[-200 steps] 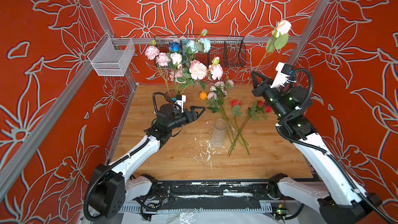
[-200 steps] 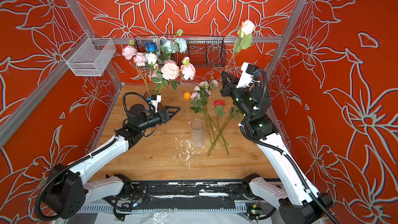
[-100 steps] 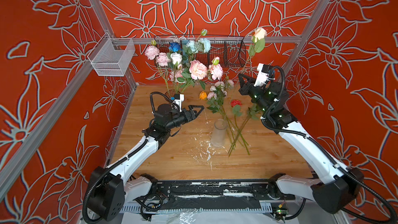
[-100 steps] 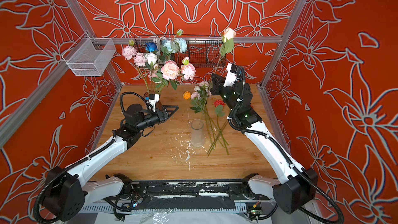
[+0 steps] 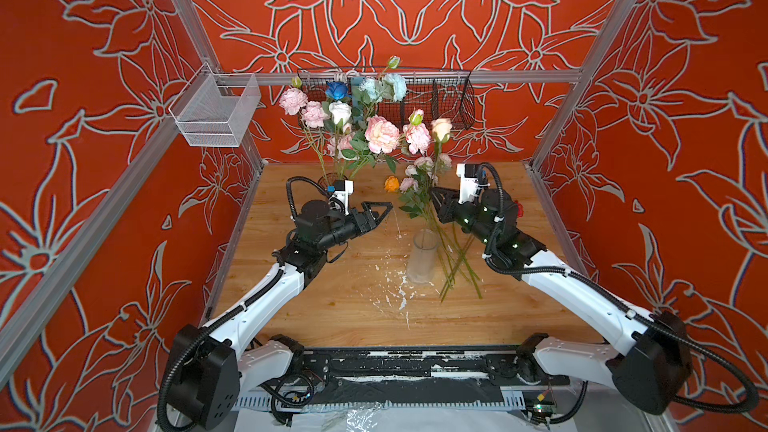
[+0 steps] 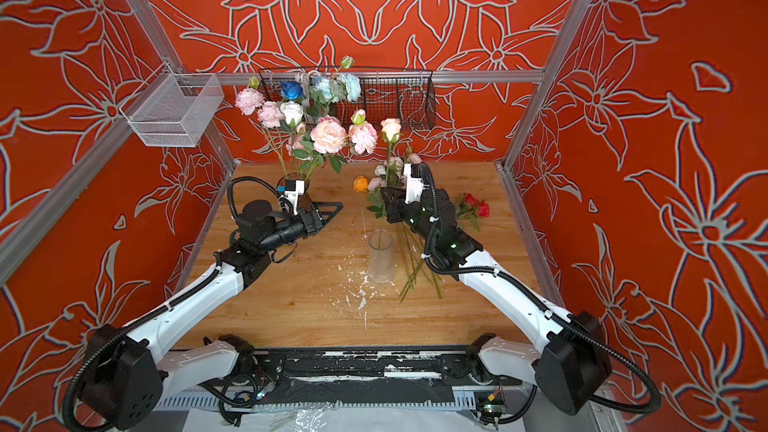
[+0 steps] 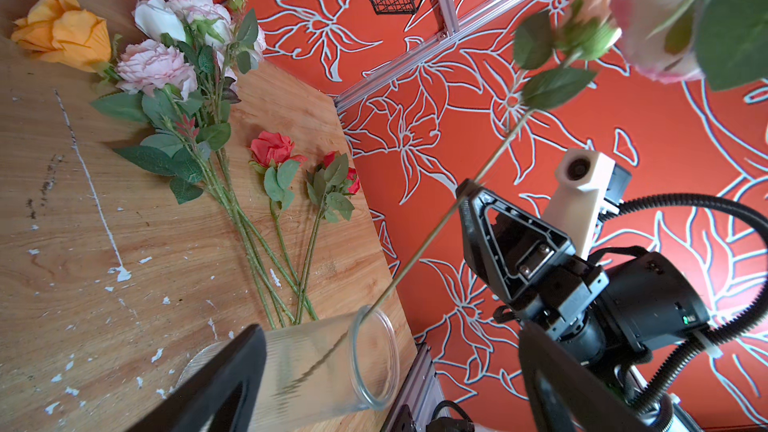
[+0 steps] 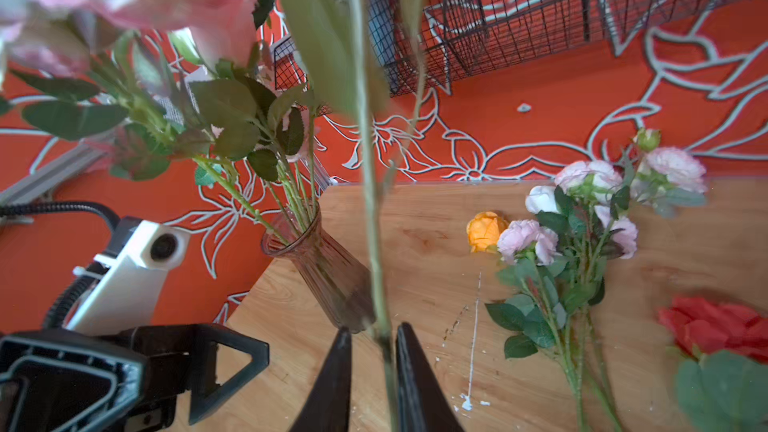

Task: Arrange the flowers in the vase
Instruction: 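Lower the pale rose stem into the clear glass and release it, then reach the right gripper down to the red rose stems and grasp one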

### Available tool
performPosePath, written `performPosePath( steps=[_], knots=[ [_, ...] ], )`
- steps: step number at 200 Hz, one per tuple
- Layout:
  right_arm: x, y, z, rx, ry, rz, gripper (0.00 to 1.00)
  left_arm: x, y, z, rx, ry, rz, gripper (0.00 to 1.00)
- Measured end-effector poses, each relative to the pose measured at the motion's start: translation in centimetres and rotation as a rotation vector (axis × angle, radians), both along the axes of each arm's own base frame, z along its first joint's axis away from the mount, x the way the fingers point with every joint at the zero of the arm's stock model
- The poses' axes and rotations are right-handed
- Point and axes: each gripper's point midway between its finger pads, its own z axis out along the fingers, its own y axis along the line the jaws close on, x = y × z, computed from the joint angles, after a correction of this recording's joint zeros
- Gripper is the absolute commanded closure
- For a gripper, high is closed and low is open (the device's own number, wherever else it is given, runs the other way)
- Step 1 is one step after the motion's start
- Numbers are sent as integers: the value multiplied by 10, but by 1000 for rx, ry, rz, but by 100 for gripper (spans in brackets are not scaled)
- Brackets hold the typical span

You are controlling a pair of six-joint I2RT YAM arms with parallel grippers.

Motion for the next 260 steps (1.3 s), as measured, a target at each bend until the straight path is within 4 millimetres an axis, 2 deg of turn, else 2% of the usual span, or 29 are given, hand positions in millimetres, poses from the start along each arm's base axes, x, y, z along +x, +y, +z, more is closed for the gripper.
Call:
performPosePath(
  steps=[58,76,102,123,148,169,181,192,212,227,243,260],
  knots=[
    [-12,-12,-16,-85,80,-23,41,1,0,-1,1,3,0,5],
    [-20,-19,-11,-107,85,-30,38,2,0,-3,3,7,1,6],
    [-34,-31,9,-117,63,-42,36,3,-1,-6,8,11,2,6],
    [-46,-50,22,-127,43,-93,36,3,-1,-7,9,13,3,6],
    [-57,-91,25,-134,44,-241,36,4,0,-7,8,15,6,6],
    [-44,-138,-2,-105,149,-397,40,4,0,-7,1,24,8,6],
    [-26,-163,-29,-109,247,-488,41,4,0,-7,0,26,7,6],
    [-11,-175,-56,-126,335,-539,42,4,0,-7,2,25,7,6],
    [12,-180,-119,-178,516,-562,52,4,1,-11,13,35,10,6],
    [19,-183,-160,-198,634,-567,63,5,0,-14,15,45,9,6],
    [25,-186,-194,-215,730,-565,73,7,-1,-19,19,60,8,6],
    [34,-184,-223,-233,816,-543,73,9,-2,-25,25,77,7,6]
  ],
)
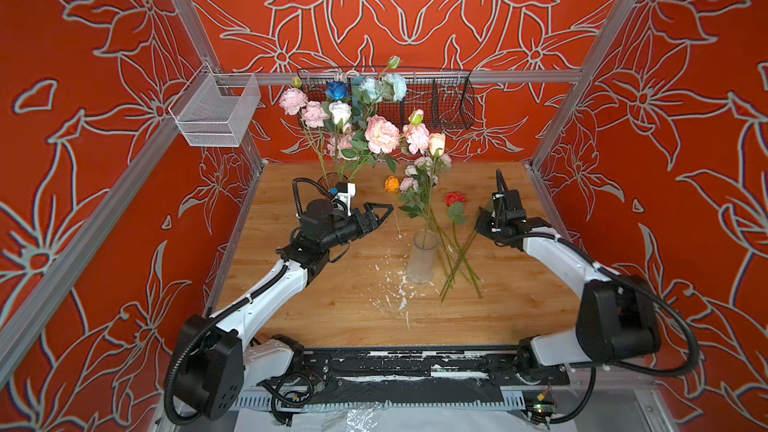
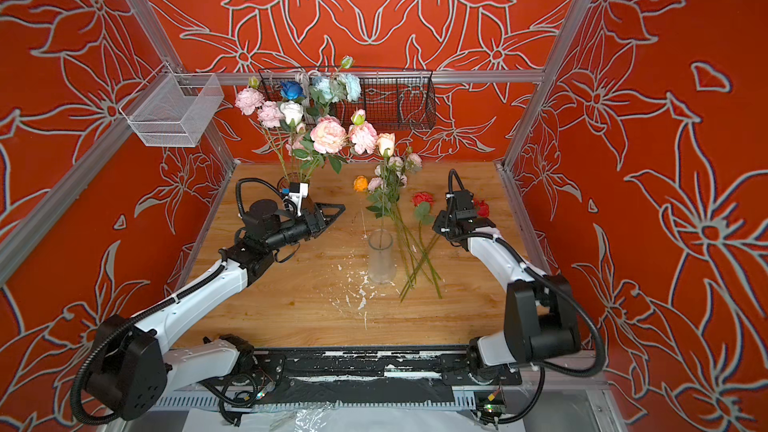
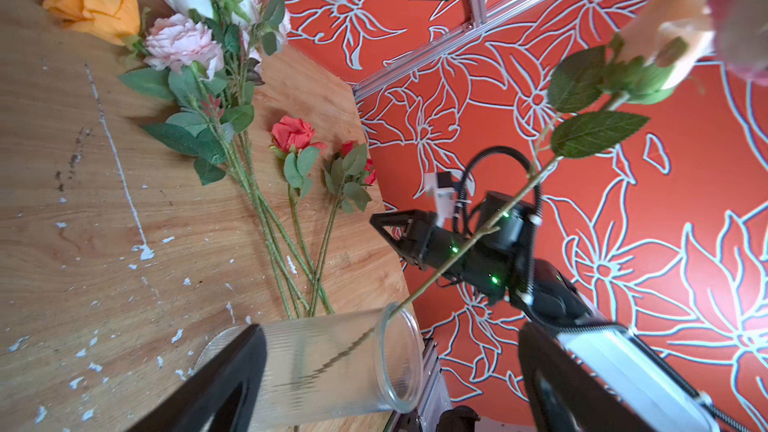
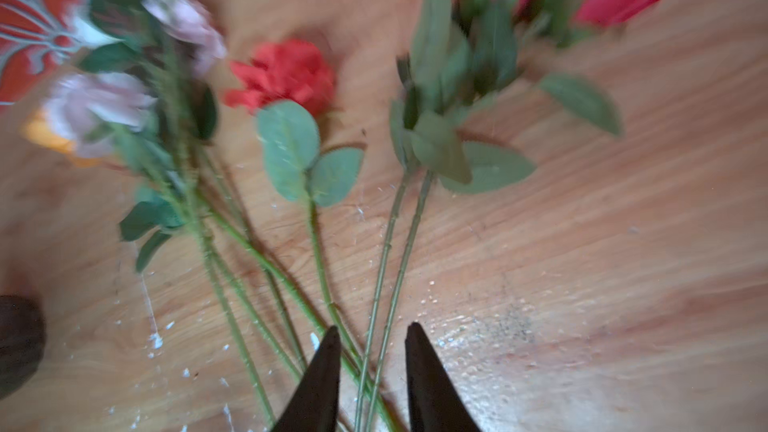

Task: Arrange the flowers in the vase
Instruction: 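Reach the right gripper down to the red rose stems and grasp one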

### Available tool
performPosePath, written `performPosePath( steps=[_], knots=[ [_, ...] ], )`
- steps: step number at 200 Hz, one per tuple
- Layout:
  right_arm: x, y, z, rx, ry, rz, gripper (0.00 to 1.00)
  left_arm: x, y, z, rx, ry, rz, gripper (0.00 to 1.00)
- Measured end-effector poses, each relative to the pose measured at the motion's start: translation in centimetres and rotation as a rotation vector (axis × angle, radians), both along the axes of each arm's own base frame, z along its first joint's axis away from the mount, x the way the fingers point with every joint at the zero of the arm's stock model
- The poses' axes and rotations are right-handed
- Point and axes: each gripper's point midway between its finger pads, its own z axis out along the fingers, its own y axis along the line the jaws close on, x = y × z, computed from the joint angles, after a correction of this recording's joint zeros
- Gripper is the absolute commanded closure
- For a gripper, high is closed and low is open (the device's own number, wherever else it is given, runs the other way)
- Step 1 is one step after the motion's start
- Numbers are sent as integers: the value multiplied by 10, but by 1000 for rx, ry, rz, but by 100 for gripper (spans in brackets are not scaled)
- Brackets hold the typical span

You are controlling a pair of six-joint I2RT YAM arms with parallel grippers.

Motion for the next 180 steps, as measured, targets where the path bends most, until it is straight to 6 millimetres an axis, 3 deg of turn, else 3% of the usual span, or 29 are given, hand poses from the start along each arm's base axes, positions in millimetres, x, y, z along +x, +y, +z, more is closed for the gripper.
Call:
performPosePath(
  steps=[39,67,98,144,180],
  knots=[
    [17,6,-40,33,99,16,69,1,-1,-4,4,10,-1,6],
    [24,8,-57,38,134,19,70,1,-1,-4,3,11,-1,6],
    [29,8,-66,48,144,20,84,1,-1,-4,0,13,-5,6],
    [32,10,-59,67,122,27,99,0,-2,-4,-1,13,-9,6],
    [37,17,-8,109,3,56,100,0,-2,-3,-1,13,-9,6]
  ],
)
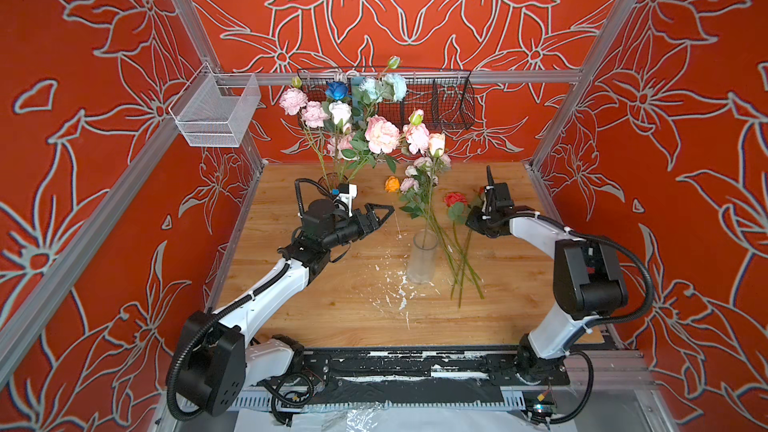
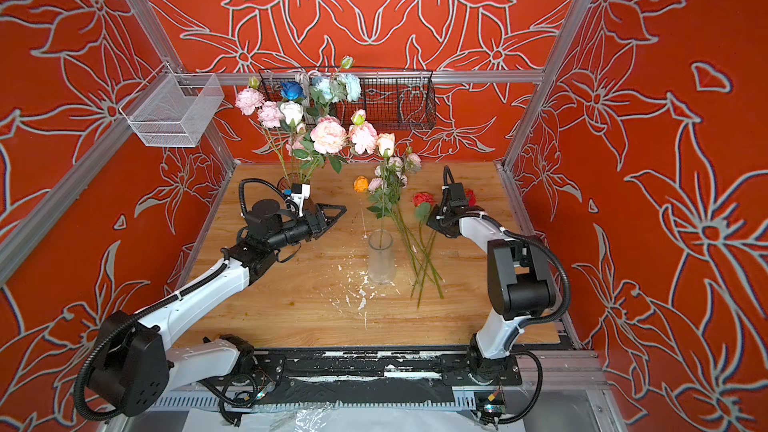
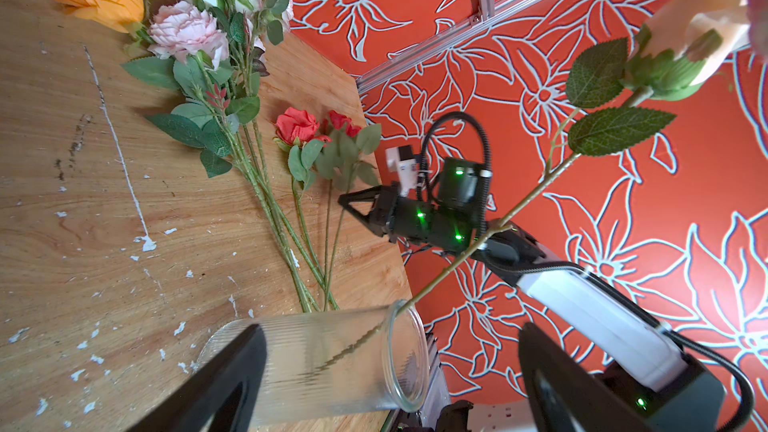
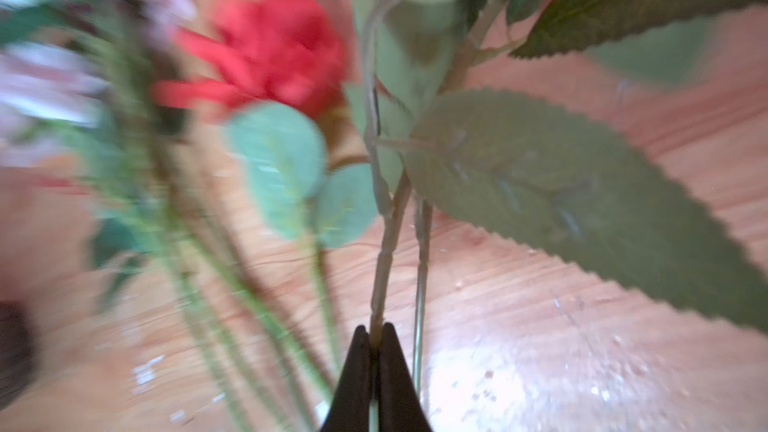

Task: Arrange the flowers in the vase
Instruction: 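Reach the right gripper down to the red rose stems and grasp one, then lift the red rose stem and lower it into the clear glass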

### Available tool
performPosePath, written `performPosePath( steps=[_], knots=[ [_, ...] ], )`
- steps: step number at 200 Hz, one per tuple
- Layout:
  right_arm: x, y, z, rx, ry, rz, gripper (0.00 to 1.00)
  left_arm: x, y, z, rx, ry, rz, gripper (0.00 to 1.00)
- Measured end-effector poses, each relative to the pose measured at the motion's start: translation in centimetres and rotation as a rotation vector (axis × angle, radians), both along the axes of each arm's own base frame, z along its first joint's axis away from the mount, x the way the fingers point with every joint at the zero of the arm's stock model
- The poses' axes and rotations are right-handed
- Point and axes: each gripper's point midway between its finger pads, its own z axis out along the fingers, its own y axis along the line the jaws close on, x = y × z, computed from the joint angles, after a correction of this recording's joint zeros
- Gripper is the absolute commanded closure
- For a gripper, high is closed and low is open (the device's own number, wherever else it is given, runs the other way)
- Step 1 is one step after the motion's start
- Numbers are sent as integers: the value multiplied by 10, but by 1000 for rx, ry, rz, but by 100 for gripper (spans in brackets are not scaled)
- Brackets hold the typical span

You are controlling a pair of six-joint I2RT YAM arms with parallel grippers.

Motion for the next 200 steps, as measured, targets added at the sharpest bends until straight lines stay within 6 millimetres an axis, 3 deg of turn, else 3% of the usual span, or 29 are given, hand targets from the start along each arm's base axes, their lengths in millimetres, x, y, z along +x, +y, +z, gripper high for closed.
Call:
performPosePath(
  steps=[46,71,105,161,200],
  knots=[
    [-4,3,88,29,-223,30,100,0,0,1,0,-2,0,5],
    [-16,7,124,31,-340,52,100,-1,0,3,0,-10,0,6],
    [-46,21,175,16,-519,113,100,-2,1,9,-7,-29,0,5],
    [-114,66,307,44,-995,269,100,-12,6,39,-33,-126,4,5],
    [-125,78,357,64,-1140,303,100,-25,14,64,-48,-231,27,4]
  ],
)
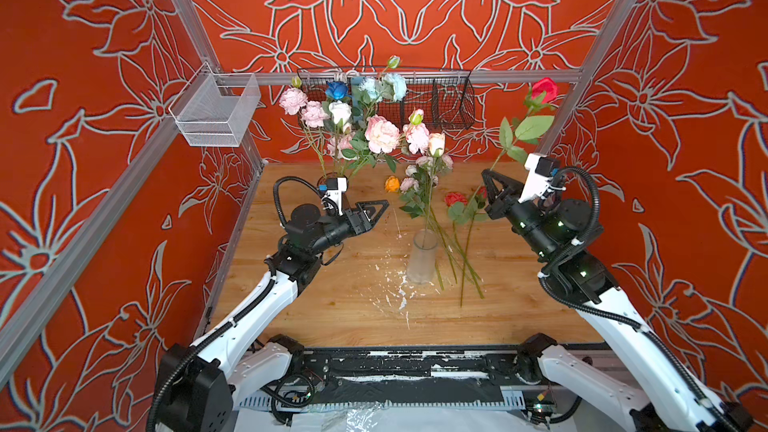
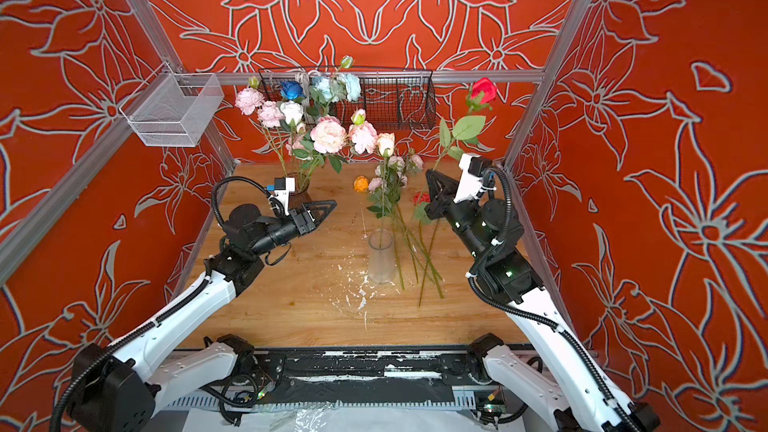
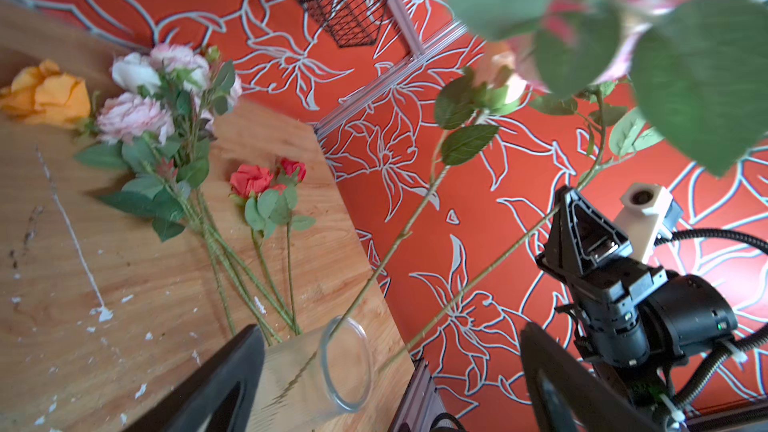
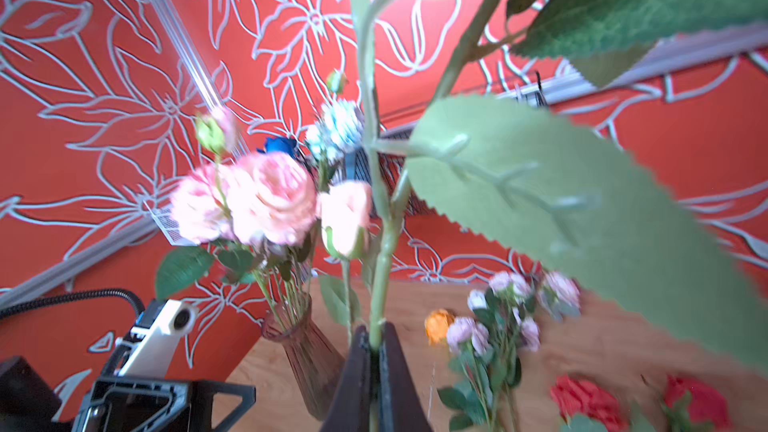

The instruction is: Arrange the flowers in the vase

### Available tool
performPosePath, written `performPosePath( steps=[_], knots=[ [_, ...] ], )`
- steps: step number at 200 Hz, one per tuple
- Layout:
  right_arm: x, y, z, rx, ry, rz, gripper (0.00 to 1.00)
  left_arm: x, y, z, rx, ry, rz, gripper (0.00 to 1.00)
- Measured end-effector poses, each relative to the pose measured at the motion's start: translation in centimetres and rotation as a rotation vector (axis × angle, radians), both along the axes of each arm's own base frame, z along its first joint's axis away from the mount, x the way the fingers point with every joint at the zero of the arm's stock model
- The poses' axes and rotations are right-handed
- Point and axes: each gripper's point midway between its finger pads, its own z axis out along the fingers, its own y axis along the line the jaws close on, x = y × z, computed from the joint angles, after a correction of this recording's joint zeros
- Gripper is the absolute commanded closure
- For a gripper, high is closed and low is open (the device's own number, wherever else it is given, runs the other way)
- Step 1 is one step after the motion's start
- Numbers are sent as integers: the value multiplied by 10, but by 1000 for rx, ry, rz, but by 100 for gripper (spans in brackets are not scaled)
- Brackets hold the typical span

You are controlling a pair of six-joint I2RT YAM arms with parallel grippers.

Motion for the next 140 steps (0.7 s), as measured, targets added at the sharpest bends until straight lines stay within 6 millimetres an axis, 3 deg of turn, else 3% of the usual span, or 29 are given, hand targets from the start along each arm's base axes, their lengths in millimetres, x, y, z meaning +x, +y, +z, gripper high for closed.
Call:
performPosePath(
  steps=[39,72,103,140],
  knots=[
    [13,21,34,-11,-62,32,100,0,2,1,3,-13,14,3],
    [23,38,32,-31,-59,56,100,0,3,1,5,-15,18,3],
    [27,55,-4,-56,-12,93,100,0,3,1,5,-15,18,4],
    [23,78,-87,-133,116,143,100,0,3,1,4,-14,17,3]
  ],
)
